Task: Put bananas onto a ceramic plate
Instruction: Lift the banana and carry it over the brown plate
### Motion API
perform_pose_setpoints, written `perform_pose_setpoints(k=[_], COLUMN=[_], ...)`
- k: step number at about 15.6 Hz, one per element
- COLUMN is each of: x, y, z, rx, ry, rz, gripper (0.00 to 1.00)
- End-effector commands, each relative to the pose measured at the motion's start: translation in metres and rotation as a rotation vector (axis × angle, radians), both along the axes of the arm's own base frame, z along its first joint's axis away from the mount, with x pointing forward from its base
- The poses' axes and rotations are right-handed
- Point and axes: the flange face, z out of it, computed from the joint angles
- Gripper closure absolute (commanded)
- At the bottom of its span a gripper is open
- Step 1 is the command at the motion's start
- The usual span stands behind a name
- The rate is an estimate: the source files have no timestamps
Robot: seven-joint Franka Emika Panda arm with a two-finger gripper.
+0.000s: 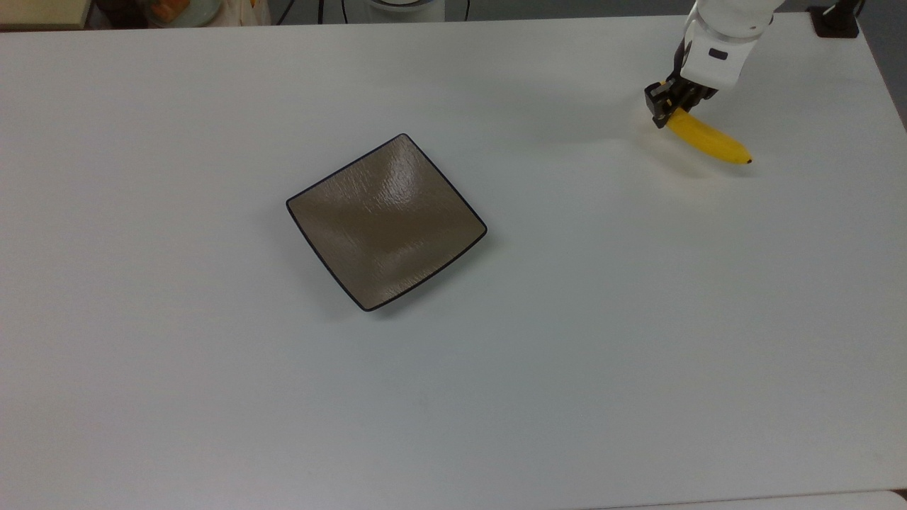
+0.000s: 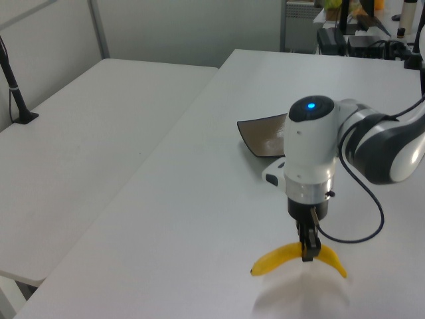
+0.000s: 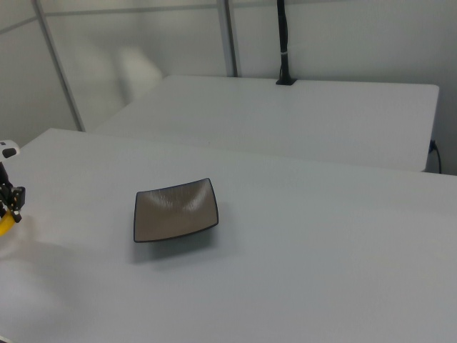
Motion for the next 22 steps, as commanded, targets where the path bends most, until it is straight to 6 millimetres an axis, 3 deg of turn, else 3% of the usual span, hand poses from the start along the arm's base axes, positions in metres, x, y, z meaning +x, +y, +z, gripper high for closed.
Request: perform_pose_setpoints(k=[1,6,10,20,22], x=[0.020,0.061,0.092,0.155,0.168], y=[-0.033,-0.080,-0.125,-0.266,-0.305], z=[0.034,0.075,0.093,0.111,0.110], rx=[-0.022,-0.066,-0.087,-0.128,-0.127], ry=[-0.041,-0.022,-0.028,-0.045,-0.037], rz=[0.058,0.109,0.106,0.061,0.062], gripper=[0.77,0.77,0.78,0.77,0.77])
